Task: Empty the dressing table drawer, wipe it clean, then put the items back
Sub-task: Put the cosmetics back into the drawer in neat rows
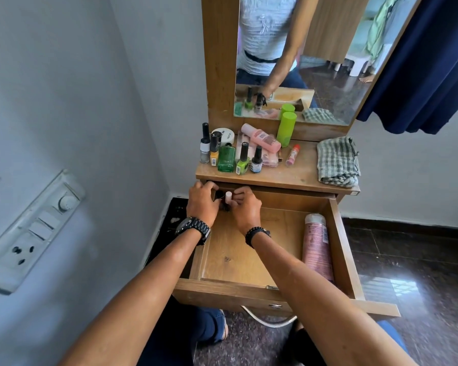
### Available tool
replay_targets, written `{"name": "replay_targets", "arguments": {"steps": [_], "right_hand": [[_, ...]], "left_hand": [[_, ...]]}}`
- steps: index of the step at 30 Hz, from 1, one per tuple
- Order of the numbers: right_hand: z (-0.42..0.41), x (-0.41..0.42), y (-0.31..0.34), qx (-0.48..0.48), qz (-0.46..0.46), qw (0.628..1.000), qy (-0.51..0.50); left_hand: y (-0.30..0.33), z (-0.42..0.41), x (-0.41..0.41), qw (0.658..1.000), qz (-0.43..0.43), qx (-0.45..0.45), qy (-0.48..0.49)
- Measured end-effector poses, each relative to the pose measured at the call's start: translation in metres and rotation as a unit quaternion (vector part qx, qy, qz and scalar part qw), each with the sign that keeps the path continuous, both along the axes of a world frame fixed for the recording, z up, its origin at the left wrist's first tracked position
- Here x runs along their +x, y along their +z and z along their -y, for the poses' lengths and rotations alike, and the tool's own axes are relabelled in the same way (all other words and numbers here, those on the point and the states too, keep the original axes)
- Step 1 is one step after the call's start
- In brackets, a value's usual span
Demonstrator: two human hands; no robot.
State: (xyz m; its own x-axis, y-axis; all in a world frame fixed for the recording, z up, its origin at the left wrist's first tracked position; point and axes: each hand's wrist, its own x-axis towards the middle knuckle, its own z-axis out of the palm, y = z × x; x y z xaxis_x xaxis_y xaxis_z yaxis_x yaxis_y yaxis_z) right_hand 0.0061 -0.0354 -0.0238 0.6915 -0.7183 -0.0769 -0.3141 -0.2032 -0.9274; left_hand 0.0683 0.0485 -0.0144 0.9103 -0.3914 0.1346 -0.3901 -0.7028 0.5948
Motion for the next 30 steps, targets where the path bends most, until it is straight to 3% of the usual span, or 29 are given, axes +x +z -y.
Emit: {"name": "replay_targets", "arguments": {"steps": [7, 13, 16, 22, 26, 30], "right_hand": [[0.008, -0.034, 0.009, -0.021, 0.002, 1.000, -0.009], [0.027, -0.039, 0.061, -0.082, 0.082, 0.993, -0.008], [0.038, -0.032, 0.088, -0.165, 0.096, 0.982, -0.006], [0.053, -0.009, 0.098, -0.269, 0.012, 0.963, 0.008], [0.058, -0.004, 0.096, -0.276, -0.015, 0.961, 0.006], [0.057, -0.014, 0.096, -0.240, 0.048, 0.970, -0.008]], "left_hand": [[0.020, -0.013, -0.016, 0.994, 0.093, -0.018, -0.058], [0.063, 0.008, -0.021, 0.970, 0.230, -0.036, -0.073], [0.088, 0.025, -0.020, 0.973, 0.225, -0.003, -0.059], [0.106, 0.047, -0.005, 0.969, 0.216, 0.094, -0.072], [0.106, 0.044, -0.006, 0.971, 0.218, 0.075, -0.069], [0.105, 0.029, -0.010, 0.973, 0.215, 0.050, -0.064]]}}
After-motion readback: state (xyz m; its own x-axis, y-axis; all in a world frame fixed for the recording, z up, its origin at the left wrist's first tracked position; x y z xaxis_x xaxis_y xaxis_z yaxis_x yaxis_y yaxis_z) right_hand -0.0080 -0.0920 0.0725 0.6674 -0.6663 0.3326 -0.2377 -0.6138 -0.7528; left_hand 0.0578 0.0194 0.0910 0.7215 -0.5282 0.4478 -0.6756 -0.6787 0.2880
